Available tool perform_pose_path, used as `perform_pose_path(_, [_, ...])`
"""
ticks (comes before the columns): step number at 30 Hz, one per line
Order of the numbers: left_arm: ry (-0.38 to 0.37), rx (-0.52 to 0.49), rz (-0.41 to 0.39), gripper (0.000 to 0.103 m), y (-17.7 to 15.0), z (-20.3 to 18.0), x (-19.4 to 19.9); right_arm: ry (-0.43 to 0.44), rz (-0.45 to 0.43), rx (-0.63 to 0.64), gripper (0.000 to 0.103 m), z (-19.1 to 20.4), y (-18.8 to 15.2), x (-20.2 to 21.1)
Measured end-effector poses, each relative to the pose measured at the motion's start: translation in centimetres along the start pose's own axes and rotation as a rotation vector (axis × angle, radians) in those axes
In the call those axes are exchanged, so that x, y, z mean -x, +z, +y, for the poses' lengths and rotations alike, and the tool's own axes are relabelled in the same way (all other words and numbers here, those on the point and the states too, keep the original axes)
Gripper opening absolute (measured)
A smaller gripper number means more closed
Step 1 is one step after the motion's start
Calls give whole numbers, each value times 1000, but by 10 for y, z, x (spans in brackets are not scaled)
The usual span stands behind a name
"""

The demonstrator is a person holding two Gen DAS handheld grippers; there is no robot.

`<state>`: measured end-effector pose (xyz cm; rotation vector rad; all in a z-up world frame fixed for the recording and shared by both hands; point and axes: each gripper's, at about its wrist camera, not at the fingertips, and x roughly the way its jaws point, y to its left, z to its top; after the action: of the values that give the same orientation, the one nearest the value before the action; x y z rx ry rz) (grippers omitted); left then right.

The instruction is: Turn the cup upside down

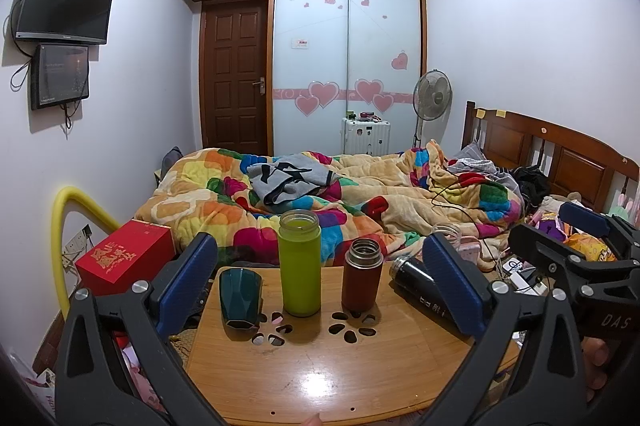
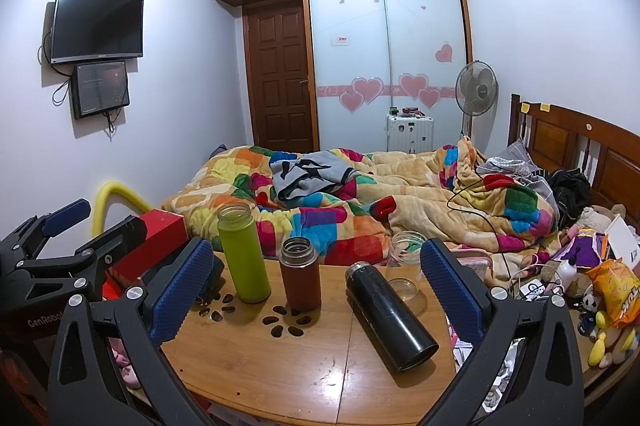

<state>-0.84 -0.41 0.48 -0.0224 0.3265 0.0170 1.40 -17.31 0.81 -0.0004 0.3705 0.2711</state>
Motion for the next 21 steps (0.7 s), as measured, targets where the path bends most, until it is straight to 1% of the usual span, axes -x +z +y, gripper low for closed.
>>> perform_pose_path(6, [-2, -8, 11, 103, -2, -1, -4, 3, 3, -2, 103, 0, 0, 0])
perform_pose_path(9, [0, -15, 51, 103, -4, 1, -18, 6, 9, -4, 103, 3, -1, -4])
perform_pose_path(12, [2, -11, 136, 103, -8, 7, -45, 10, 30, -14, 103, 1, -5, -12])
perform_pose_path(15, [-33, 29, 211, 103, -17, 19, -80, 9, 61, -27, 103, -6, -12, -29])
perform_pose_path(21, [-55, 66, 293, 103, -32, 39, -150, -5, 116, -18, 103, -14, -28, -55])
